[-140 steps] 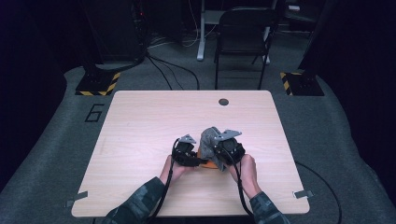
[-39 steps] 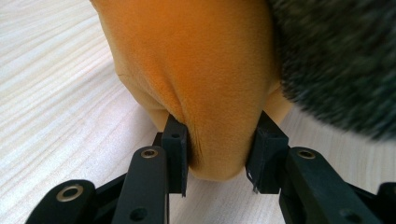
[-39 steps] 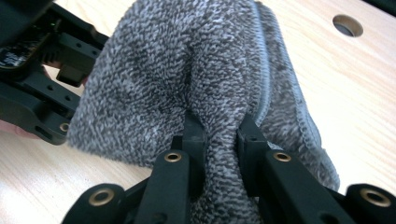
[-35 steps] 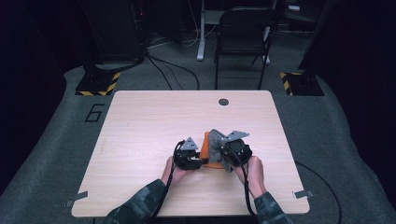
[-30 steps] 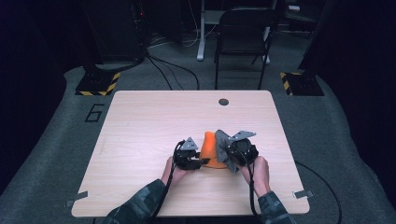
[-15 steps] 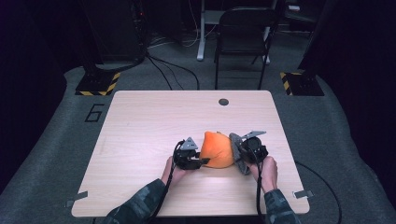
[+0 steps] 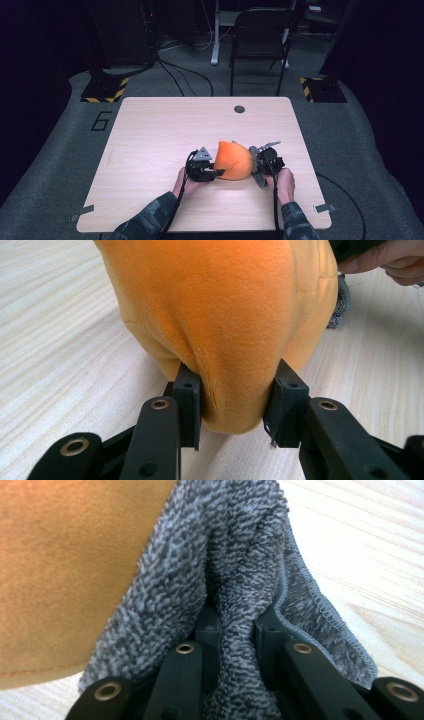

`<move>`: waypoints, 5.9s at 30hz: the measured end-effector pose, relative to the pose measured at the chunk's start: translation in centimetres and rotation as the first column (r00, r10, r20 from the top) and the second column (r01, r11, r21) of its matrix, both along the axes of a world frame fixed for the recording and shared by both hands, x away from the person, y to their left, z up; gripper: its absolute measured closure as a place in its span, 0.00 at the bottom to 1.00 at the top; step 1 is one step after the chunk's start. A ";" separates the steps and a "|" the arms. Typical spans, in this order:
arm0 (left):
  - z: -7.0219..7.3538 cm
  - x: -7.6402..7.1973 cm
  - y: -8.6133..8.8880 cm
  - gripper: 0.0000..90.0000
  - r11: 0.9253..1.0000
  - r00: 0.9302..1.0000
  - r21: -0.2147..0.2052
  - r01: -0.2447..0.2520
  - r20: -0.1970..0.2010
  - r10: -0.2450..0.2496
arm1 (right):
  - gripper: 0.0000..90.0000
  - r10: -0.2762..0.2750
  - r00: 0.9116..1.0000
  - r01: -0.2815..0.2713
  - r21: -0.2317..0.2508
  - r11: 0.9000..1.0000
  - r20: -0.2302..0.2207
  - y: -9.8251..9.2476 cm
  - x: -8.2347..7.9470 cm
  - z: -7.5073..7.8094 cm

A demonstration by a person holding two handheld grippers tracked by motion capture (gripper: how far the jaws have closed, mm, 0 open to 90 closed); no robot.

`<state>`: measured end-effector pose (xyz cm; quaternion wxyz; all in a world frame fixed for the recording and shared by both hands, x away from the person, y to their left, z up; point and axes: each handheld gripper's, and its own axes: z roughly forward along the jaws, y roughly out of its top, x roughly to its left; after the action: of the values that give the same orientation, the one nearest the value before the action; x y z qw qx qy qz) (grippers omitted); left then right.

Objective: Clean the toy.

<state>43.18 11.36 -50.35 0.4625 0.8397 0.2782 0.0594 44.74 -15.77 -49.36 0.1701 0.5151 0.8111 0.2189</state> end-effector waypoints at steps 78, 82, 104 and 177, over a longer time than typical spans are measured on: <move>0.0 0.4 0.0 0.42 0.999 0.998 0.004 0.043 0.048 -0.043 | 0.86 0.142 0.979 -0.147 0.024 0.989 0.146 3.0 -2.8 5.1; -0.1 0.3 0.4 0.31 0.998 0.995 0.005 0.070 0.068 -0.070 | 0.86 0.141 0.980 -0.148 0.041 0.988 0.141 2.8 -2.6 5.0; -1.7 0.2 -0.6 0.16 0.987 0.969 0.101 0.129 0.198 -0.147 | 0.86 0.125 0.984 -0.132 0.046 0.990 0.129 2.5 -2.1 4.9; 2.1 0.3 -0.9 0.77 0.992 0.990 -0.111 -0.053 -0.133 0.038 | 0.86 0.062 0.954 -0.106 0.139 0.985 0.292 -0.6 -5.7 11.4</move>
<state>43.53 10.50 -48.27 0.4889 0.8074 0.3302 -0.0012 39.04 -16.37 -38.00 0.2362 0.4544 0.7799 0.3599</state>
